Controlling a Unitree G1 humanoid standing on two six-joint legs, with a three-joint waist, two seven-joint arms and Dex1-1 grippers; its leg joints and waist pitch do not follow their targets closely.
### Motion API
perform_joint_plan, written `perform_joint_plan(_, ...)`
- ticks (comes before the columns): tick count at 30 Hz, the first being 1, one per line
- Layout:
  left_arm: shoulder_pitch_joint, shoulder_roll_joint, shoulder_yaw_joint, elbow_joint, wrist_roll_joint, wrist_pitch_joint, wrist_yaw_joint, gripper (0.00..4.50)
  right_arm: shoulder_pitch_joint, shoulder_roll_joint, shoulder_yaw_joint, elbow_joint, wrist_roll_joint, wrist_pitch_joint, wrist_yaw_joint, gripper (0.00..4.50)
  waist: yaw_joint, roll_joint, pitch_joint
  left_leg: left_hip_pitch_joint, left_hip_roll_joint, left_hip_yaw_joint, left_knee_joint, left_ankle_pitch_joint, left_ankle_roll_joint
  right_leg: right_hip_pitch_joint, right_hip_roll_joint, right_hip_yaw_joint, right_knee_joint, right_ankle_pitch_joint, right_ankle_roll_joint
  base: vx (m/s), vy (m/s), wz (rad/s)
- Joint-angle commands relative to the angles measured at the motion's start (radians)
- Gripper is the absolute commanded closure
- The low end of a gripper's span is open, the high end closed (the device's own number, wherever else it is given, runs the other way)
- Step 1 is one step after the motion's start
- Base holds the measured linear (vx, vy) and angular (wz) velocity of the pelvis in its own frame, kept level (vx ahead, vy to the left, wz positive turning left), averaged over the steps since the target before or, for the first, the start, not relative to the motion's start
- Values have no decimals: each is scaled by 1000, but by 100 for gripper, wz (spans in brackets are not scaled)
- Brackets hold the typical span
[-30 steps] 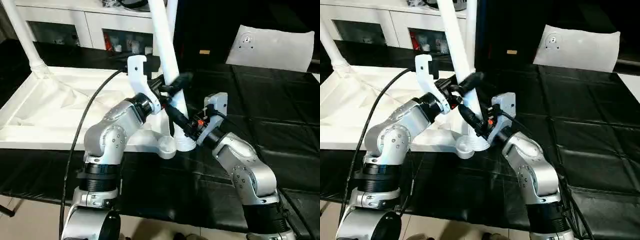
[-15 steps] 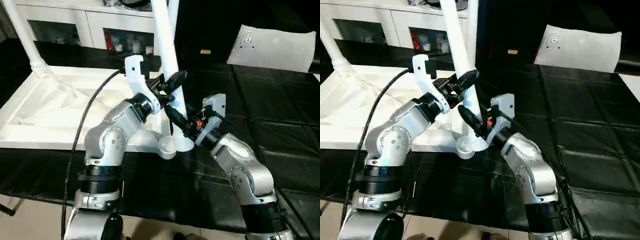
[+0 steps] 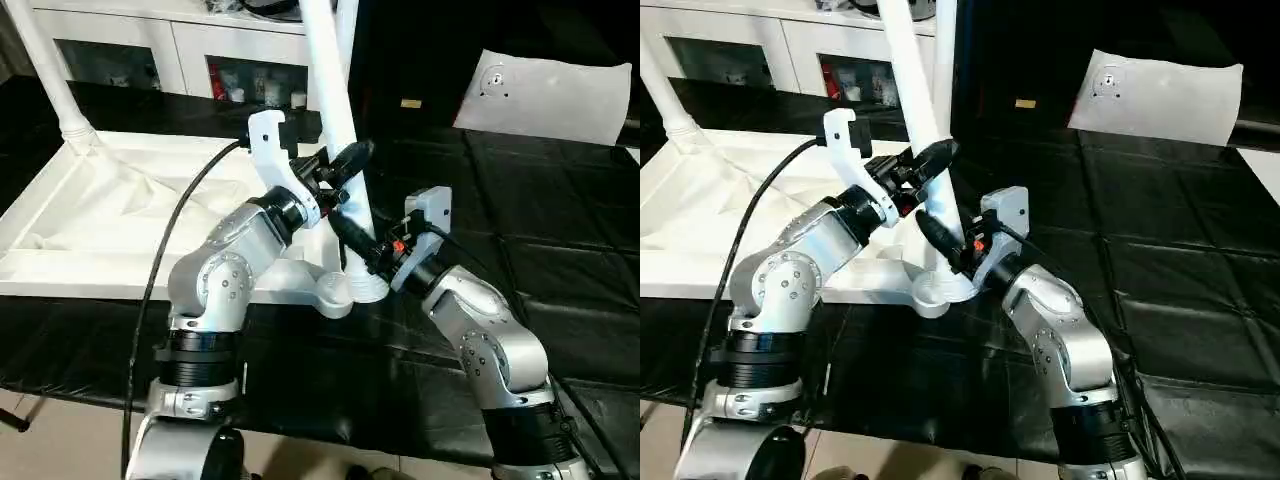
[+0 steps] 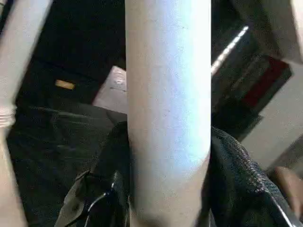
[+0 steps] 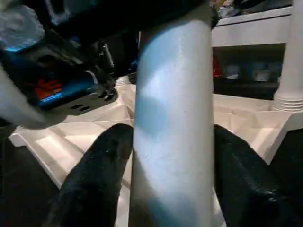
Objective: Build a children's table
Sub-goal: Pick table leg
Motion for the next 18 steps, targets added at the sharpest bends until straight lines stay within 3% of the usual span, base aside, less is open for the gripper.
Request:
perform_joint_plan(1,-35,22,14,16,17,-21,-8,265,-22,-22,-3,-5,11,-5,19,152,-2,-8,-76,3,40,-14,-63,-118,62,64,-80,60,-80,-425,21,0,0,0)
perform_joint_plan(4,-47,41,21,32,17,-25,-19,266,-22,-40,-6,-10,17,11,34,122,0,-6,-77,4,40,-15,-62,-113,61,65,-80,60,-77,-415,20,0,0,0)
perform_joint_plan(5,-59,67,23,47,12,-18,-42,266,-25,-55,-30,-22,47,38,49,115,1,1,-78,4,41,-15,-61,-109,60,65,-80,60,-77,-401,11,0,0,0)
perform_joint_plan(8,-78,113,14,65,3,3,-103,266,-44,-87,-90,-36,114,96,71,87,4,-6,-79,6,43,-16,-62,-95,71,65,-80,63,-69,-371,-9,0,0,0)
perform_joint_plan(12,-100,153,1,77,-19,28,-181,266,-78,-135,-138,-25,183,171,110,60,11,-5,-80,7,43,-13,-61,-78,71,66,-83,66,-63,-358,-33,0,0,0)
perform_joint_plan(14,-114,168,-6,83,-33,41,-222,266,-94,-176,-135,-19,206,213,158,35,14,-7,-80,7,42,-11,-60,-71,75,68,-82,68,-61,-350,-43,0,0,0)
perform_joint_plan(18,-136,185,-15,89,-62,61,-287,266,-109,-219,-118,-17,233,269,213,33,18,-11,-81,4,39,-10,-58,-67,76,71,-84,67,-61,-372,-44,0,0,0)
